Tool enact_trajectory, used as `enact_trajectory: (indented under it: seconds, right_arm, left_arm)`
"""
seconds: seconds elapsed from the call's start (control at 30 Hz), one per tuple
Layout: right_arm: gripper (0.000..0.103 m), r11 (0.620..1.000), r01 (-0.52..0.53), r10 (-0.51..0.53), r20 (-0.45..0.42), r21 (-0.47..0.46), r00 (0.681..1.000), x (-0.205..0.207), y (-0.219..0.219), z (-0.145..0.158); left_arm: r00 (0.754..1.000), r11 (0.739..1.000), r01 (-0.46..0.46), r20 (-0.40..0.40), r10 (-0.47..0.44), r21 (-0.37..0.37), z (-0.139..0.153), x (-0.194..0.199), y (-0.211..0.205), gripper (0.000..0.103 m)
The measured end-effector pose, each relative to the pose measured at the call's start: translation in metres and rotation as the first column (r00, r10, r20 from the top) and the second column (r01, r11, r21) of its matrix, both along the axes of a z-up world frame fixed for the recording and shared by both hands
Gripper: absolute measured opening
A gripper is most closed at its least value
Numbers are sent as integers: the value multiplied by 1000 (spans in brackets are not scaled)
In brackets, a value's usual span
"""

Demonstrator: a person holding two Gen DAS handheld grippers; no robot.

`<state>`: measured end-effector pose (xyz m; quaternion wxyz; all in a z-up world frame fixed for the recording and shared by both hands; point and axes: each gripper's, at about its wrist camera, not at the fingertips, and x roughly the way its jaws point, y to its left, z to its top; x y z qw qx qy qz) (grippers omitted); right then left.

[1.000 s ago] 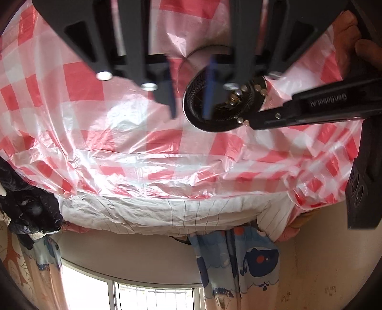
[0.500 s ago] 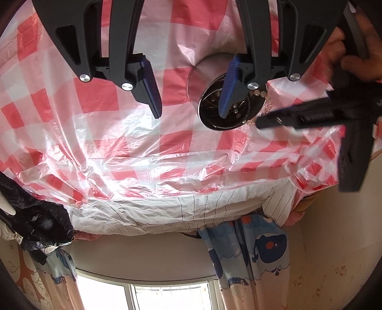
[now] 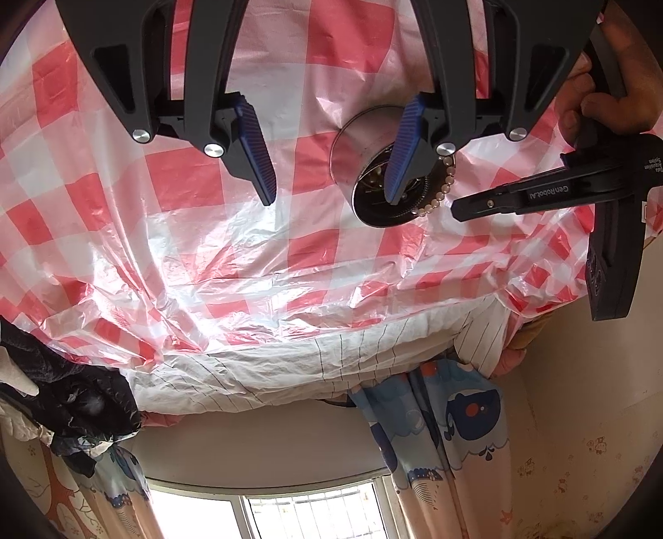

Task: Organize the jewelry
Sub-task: 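Lower both bracelets into the silver tin and open both tools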

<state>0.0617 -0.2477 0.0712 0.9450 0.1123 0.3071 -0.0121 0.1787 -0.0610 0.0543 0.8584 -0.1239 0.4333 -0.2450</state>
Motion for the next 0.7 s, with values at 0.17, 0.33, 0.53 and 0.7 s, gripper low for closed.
enact_trajectory:
  seconds: [0.17,0.33,0.53,0.7]
  right_arm:
    - [57,1000,-8,8,-19,-5,1000,2,2,-5]
    - [62,1000,0,0,-19,-2,1000,3,4,-7]
    - [64,1000,-11,11,-35,7,999,2,5,-9]
    - [73,1000,-11,11,-25,4,1000,-20,3,-5]
  left_arm:
    - [989,954,73,100,-106,290,-7,-11,-47,0]
    - [989,946,116,53,-138,303,-12,-5,-52,0]
    - [986,943,167,-28,-166,287,-10,-7,-37,2]
    - [991,969,101,69,-119,225,12,-47,-12,54]
